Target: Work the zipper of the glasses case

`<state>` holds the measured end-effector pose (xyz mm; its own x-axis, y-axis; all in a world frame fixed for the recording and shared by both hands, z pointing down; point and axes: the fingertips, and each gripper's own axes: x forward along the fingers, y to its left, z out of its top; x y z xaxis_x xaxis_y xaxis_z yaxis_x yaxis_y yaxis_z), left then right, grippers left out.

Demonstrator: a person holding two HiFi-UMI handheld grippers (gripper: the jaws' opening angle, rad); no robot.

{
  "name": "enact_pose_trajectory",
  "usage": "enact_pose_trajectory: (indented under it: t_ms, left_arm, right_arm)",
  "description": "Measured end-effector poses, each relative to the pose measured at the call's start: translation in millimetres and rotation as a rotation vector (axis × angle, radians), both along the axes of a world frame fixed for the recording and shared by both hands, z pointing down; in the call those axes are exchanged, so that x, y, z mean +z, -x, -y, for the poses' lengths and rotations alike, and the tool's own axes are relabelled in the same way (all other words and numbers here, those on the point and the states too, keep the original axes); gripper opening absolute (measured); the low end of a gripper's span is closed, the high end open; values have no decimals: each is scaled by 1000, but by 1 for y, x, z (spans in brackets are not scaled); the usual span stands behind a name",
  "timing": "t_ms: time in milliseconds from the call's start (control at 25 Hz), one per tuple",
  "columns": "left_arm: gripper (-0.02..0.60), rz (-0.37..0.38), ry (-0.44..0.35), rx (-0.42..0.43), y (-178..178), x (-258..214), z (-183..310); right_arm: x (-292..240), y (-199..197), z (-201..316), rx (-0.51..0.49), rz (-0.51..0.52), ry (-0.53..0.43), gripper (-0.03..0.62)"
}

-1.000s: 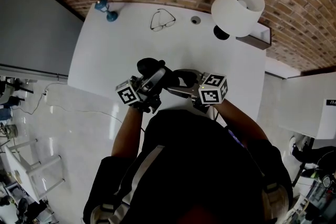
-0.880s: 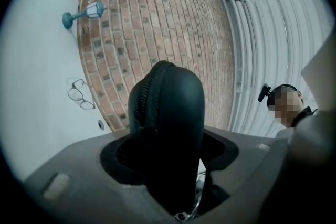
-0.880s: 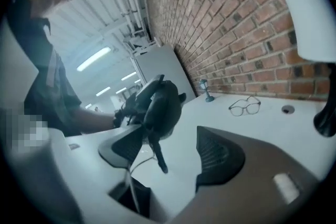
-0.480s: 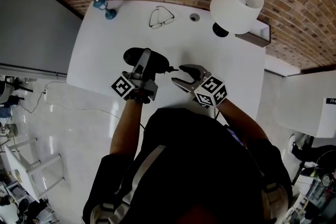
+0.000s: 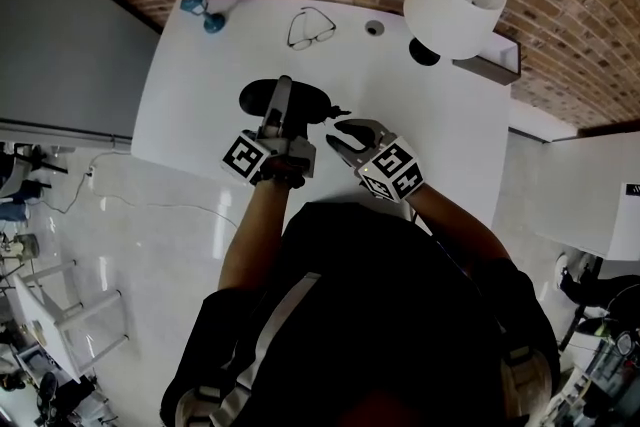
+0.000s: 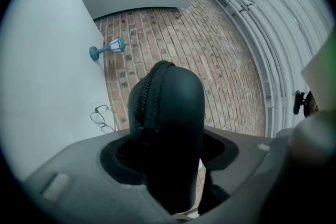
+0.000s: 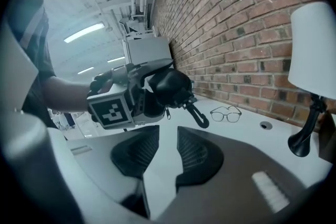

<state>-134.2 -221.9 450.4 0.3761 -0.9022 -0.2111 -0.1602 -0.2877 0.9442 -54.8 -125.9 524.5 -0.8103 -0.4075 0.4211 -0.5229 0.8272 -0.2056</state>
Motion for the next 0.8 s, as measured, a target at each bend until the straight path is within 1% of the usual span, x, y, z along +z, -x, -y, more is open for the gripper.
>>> enact_pose_trajectory:
  t_ms: [80,160,400,520,680,800]
  left_arm:
    - [278,10,1,-3,-3,-2,-1]
    - [278,36,4,3,-8,-2,-3]
    - [278,49,19,1,-10,0,-8]
    - [276,55,22,3,-10,1,-10]
    - [278,73,29,8,-10,4,-13]
    - [278,83,38,10,-9,9,-15]
  right_arm:
    - [1,3,2,6,-15,-24,114]
    - [4,5,3,-1,-36,-48,114]
    - [11,12,2,-10,-62,-44,112]
    - [8,14,4,-1,-51,-47,72]
    - [6,15,4,1,-41,-48,48]
    - [6,14,2,-8,-45,-51,8]
